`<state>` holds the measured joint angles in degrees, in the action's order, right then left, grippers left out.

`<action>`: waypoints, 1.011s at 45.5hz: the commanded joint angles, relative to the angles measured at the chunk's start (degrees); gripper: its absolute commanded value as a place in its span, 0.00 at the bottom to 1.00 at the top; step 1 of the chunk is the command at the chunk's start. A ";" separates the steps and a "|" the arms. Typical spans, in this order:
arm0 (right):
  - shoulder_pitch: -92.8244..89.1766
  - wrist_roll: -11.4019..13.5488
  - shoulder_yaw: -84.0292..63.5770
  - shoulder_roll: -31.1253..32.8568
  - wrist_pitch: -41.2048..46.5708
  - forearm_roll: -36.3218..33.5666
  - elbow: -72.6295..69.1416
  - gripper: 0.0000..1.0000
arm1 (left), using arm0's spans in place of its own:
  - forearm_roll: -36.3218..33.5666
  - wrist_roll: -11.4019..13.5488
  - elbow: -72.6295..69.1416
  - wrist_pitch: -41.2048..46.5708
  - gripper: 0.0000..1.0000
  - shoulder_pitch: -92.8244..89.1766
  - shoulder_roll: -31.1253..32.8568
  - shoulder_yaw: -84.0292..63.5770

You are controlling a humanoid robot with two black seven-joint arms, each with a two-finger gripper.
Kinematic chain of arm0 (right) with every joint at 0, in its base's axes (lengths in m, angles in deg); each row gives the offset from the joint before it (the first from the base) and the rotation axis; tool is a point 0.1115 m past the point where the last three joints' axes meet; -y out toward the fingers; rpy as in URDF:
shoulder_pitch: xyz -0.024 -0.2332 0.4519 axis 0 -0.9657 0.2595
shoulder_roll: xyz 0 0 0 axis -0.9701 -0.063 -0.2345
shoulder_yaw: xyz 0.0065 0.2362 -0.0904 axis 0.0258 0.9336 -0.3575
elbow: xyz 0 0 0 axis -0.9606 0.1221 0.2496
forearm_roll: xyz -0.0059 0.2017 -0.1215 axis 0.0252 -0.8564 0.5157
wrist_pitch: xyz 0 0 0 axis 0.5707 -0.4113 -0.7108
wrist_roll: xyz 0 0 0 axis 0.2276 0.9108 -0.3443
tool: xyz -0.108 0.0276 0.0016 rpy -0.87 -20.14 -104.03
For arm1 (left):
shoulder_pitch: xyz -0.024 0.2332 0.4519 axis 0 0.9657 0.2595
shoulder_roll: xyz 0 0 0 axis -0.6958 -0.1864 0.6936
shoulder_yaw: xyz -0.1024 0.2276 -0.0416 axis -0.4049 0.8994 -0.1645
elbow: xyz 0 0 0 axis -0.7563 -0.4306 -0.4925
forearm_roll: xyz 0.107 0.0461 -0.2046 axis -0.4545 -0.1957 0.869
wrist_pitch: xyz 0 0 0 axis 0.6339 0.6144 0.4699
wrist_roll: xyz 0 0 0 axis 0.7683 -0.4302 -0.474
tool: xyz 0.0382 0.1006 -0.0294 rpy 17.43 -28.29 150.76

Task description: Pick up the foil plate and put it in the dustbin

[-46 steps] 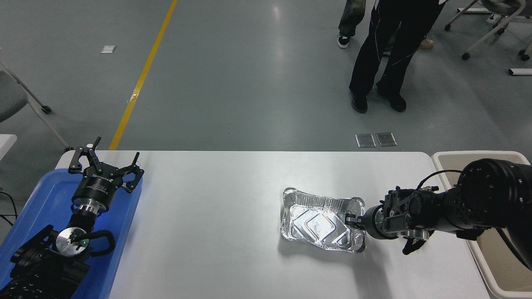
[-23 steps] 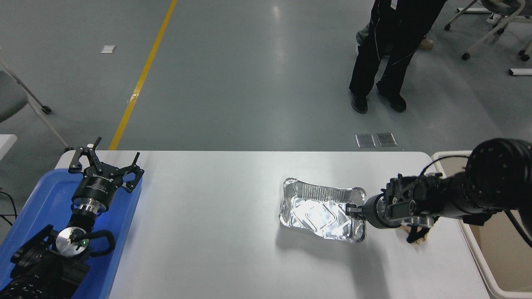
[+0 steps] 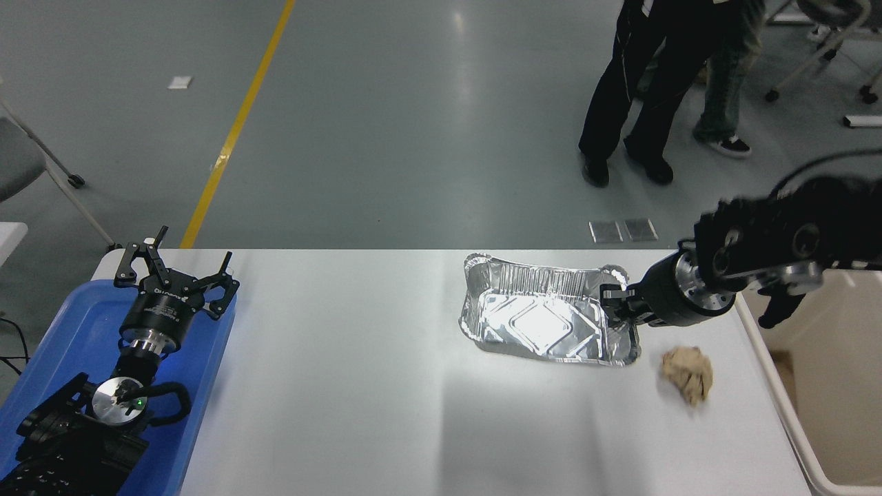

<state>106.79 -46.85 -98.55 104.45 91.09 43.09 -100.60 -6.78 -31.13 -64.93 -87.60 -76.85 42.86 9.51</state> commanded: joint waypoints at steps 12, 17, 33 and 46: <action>25.32 0.00 -0.49 7.58 21.84 0.60 -2.82 0.00 | 0.01 0.12 0.00 0.00 0.99 0.10 -0.01 -0.09; 26.11 0.00 -0.58 7.67 22.46 0.60 -2.56 0.00 | 0.01 0.12 0.00 0.00 0.99 0.10 -0.01 -0.09; 20.84 0.26 -1.45 7.58 21.67 1.65 2.09 0.00 | 0.01 0.12 0.00 0.00 0.99 0.10 0.07 -0.09; 4.41 0.26 -3.30 11.62 19.74 2.62 19.58 0.00 | 0.01 0.12 0.00 0.00 0.99 0.10 0.08 -0.09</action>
<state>122.53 -46.61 -101.08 112.75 111.73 44.98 -93.29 -6.77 -31.00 -64.93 -87.60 -76.77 42.91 9.42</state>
